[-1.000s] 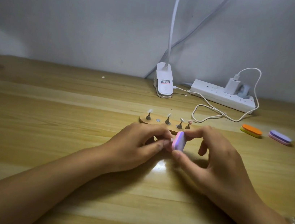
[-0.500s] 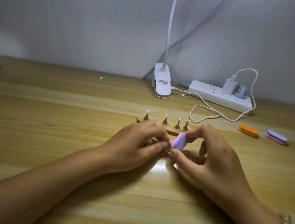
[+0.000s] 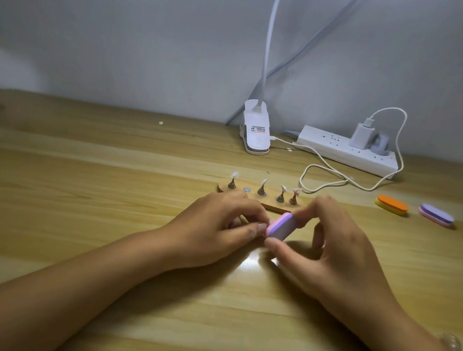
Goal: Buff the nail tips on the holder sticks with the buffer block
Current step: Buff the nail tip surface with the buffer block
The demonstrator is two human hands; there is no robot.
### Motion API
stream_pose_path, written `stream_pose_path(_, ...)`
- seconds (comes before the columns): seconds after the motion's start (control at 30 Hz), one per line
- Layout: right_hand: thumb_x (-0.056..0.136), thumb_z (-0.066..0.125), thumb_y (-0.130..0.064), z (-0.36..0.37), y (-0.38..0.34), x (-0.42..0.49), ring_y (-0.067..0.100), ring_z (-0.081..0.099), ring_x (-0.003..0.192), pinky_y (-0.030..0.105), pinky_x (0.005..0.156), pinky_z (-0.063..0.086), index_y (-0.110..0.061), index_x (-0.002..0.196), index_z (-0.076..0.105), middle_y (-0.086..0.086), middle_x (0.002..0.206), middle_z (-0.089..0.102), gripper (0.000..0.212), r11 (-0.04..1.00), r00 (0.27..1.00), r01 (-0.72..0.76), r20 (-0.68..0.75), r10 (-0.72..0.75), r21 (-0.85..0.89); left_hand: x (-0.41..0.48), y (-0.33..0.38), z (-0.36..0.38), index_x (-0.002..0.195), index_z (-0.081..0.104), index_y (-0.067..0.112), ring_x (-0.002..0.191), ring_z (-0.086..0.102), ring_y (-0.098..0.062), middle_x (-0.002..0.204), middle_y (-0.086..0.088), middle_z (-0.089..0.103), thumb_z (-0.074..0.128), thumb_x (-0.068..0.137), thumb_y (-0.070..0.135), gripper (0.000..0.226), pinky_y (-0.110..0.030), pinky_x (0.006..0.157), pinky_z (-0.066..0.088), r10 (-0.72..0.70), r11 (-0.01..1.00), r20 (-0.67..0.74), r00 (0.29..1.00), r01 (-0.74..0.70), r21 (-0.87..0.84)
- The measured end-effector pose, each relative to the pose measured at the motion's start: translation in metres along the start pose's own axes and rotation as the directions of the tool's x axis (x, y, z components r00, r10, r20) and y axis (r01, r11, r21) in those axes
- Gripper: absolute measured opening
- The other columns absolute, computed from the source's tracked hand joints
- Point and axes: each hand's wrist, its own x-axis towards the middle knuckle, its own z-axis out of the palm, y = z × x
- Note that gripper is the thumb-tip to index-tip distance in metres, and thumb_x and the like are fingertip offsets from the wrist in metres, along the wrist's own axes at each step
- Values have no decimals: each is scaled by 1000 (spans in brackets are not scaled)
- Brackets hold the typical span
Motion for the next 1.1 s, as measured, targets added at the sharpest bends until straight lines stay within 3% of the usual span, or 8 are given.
stream_pose_path(0.17, 72, 74, -46, 4, -3, -2, -7, 43, 73, 24, 57, 36, -27, 90, 46, -17, 86, 48, 38, 995, 995, 84, 66, -81, -44, 0, -1, 1, 96, 71, 26, 71, 50, -1, 84, 13, 54, 61, 93, 25, 10, -21, 66, 36, 19, 1000, -4, 1000, -18, 15)
stream_pose_path(0.3, 73, 75, -43, 0, 3, 2, -1, 45, 72, 22, 59, 32, -23, 89, 51, -18, 80, 46, 35, 1000, 1000, -14, -28, 14, 16, 1, -1, 0, 93, 69, 34, 72, 50, -4, 84, 11, 55, 64, 95, 26, 10, -24, 67, 36, 9, 1000, -5, 1000, -9, 13)
stream_pose_path(0.43, 74, 74, -46, 5, -4, -2, 0, 39, 69, 25, 56, 36, -28, 91, 46, -17, 86, 46, 38, 990, 992, 114, 61, -109, -81, 0, -1, 0, 95, 71, 28, 73, 51, -2, 83, 14, 54, 59, 90, 28, 13, -20, 66, 36, 9, 1000, -5, 1000, -9, -7)
stream_pose_path(0.57, 73, 74, -46, 0, 1, 2, -4, 44, 72, 18, 59, 31, -25, 89, 50, -19, 80, 46, 35, 1000, 999, -26, -35, 26, -2, 0, 0, 0, 93, 70, 32, 74, 52, -7, 85, 12, 56, 64, 95, 24, 10, -24, 69, 40, -1, 1000, -4, 1000, 1, -7)
stream_pose_path(0.73, 73, 72, -49, 3, -4, -2, -3, 45, 69, 20, 56, 34, -29, 89, 47, -20, 83, 48, 36, 998, 995, 54, 82, -50, -38, 0, 0, 0, 97, 71, 25, 75, 51, -7, 83, 12, 53, 64, 96, 18, 11, -26, 69, 39, -8, 1000, 3, 1000, 8, 10)
stream_pose_path(0.83, 72, 74, -45, -1, 2, 2, -3, 46, 69, 19, 56, 28, -27, 87, 51, -25, 79, 49, 33, 998, 999, -54, -2, 54, 30, 0, 1, -1, 92, 69, 32, 73, 50, -5, 85, 12, 55, 64, 96, 22, 12, -24, 69, 37, -16, 1000, 5, 1000, 16, -18)
stream_pose_path(0.97, 73, 73, -49, 3, -3, -2, -4, 44, 70, 23, 56, 36, -29, 88, 46, -18, 82, 48, 37, 997, 994, 62, 97, -57, -44, 0, 0, -1, 93, 68, 33, 74, 50, -5, 86, 11, 55, 64, 96, 20, 14, -23, 69, 37, -15, 1000, 8, 1000, 15, -23)
stream_pose_path(1.1, 72, 76, -45, 0, 3, 1, -4, 46, 69, 17, 57, 33, -29, 87, 48, -22, 79, 49, 35, 999, 999, -49, 6, 49, 0, 0, 1, -1, 91, 67, 36, 72, 51, -2, 87, 12, 57, 64, 96, 23, 15, -18, 67, 35, -28, 999, 7, 1000, 28, -36)
